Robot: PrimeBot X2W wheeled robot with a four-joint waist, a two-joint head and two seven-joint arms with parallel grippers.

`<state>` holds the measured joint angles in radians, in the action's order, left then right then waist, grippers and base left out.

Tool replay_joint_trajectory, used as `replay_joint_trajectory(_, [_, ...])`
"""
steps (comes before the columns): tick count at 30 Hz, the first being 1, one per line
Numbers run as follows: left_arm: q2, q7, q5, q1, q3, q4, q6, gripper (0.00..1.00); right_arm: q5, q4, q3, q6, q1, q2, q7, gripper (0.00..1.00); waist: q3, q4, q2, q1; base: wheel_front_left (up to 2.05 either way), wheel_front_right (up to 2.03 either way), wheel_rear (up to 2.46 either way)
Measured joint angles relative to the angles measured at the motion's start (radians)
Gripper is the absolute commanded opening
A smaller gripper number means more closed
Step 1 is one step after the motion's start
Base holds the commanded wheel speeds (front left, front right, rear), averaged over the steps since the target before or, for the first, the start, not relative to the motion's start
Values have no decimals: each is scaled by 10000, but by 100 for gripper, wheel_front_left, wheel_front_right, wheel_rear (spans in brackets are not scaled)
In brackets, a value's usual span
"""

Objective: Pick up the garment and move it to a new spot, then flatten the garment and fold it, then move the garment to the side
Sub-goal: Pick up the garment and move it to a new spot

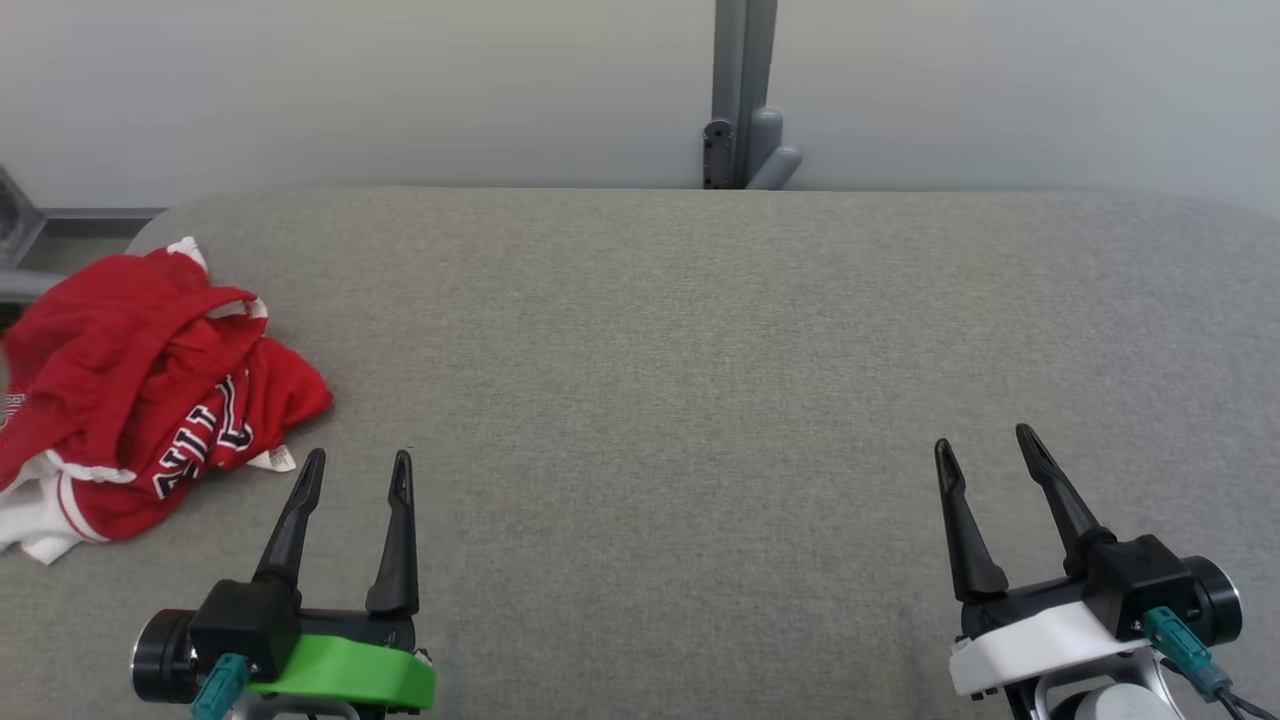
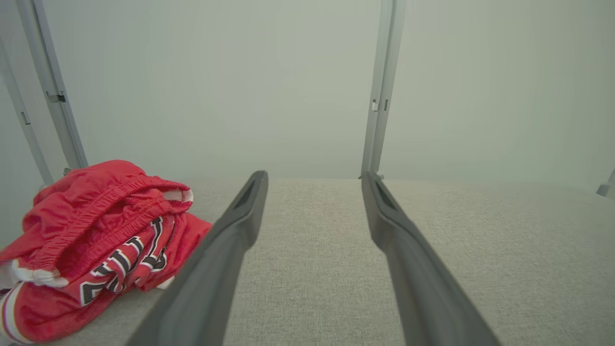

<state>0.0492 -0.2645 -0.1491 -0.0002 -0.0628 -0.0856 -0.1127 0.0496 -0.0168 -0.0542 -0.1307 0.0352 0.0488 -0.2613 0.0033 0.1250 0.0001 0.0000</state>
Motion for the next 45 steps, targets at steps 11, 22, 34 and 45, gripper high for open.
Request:
replay_joint_trajectory(11, [-2,0,-159,111,163,-234,313,100,102,54,-6,0,50,2,-2,100,-95,1333,0,0,0,0,0])
replay_joint_trajectory(22, [0,0,-2,196,462,-267,690,100,113,73,-236,0,157,-4,0,100,-207,2441,0,0,0,0,0])
replay_joint_trajectory(34, [2,0,19,274,556,-372,767,100,259,-36,-82,0,216,-2,-2,100,-367,3062,0,0,0,0,0])
replay_joint_trajectory(45, [0,0,-558,-768,1003,-265,608,100,-263,-268,52,0,96,-6,-2,100,174,3049,0,0,0,0,0])
